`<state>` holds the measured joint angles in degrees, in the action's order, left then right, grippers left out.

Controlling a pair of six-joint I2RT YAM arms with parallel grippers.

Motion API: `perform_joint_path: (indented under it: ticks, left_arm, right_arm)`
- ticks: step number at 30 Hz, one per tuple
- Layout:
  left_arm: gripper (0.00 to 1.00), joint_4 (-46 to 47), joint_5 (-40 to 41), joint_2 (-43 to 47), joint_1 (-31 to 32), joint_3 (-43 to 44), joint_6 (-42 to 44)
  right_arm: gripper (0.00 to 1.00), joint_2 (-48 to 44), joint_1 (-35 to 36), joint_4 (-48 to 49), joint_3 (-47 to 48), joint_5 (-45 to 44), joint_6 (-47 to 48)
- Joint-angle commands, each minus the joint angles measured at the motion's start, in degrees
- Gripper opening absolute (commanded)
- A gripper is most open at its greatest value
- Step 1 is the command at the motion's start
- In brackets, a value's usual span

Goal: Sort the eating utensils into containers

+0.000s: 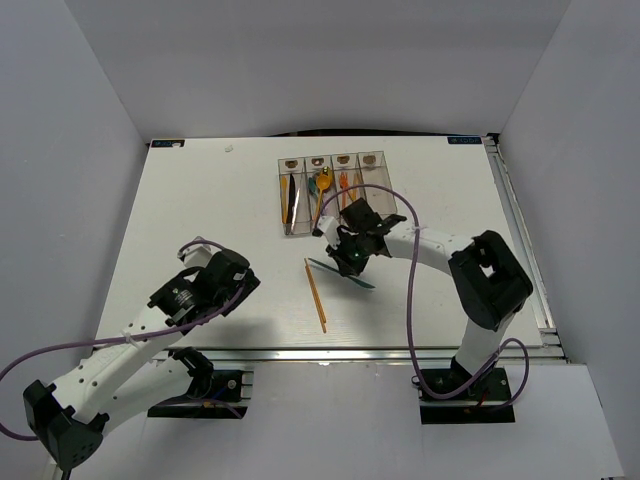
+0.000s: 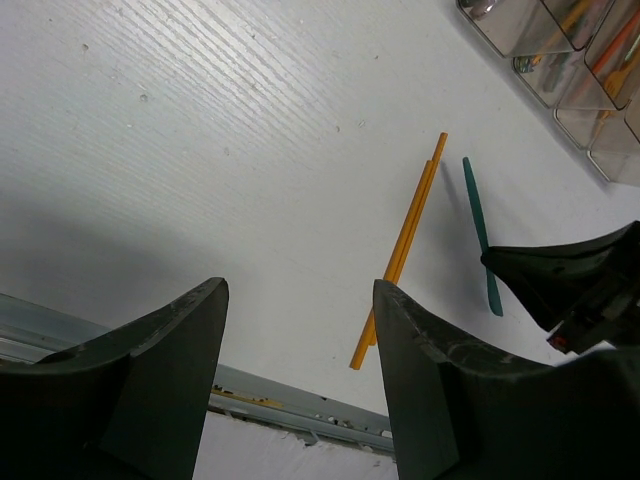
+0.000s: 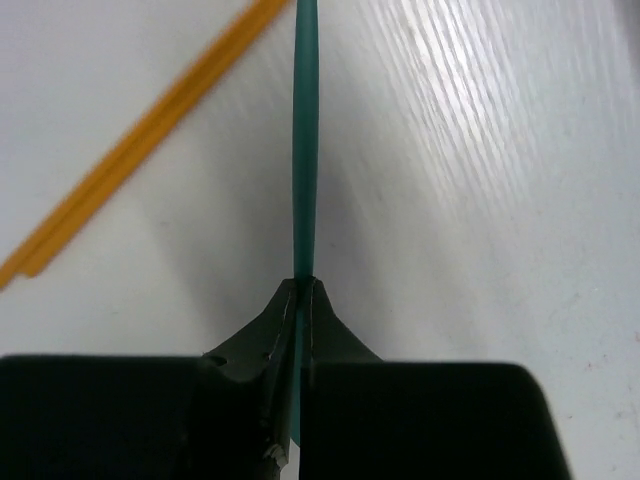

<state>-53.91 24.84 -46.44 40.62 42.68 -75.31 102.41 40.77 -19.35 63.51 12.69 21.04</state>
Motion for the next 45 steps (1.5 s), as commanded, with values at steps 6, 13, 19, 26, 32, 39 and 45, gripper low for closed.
perform_joint_path:
  ticks: [6,13,19,26,32,39,45]
  left_arm:
    - [0.71,0.74,0.74,0.29,-0.19,-0.14,-0.89]
    - [0.71,1.18,-0.58,-0.41,-0.19,-0.40,-1.07]
    - [0.70,1.18,-2.25,0.03,-0.19,-1.19,-1.77]
    - [0.70,1.18,-3.31,0.29,-0.19,-1.89,-2.74]
    - [0.70,1.35,-3.92,-1.46,-0.19,-1.54,-2.65]
    - [0.70,2.67,-5.15,-3.92,-0.19,-1.37,-2.56]
    - [0.67,5.56,-7.00,-7.17,-0.19,-0.93,-0.90]
  right_arm:
    - [0.00,-1.78,0.36,-7.01,19.52,15.78,-2.04]
    - [0.00,8.58,0.18,-1.31,35.87,10.79,-24.60]
    - [0.00,16.76,-0.17,5.46,46.87,-2.39,-32.02]
    - [0.00,25.11,-2.19,12.93,53.56,-8.91,-34.84]
    - [0.00,28.37,-2.63,18.47,52.87,-11.37,-32.47]
    - [0.10,28.99,-2.54,21.55,50.32,-8.30,-31.41]
    - [0.27,27.93,-2.80,21.90,49.09,-7.94,-31.32]
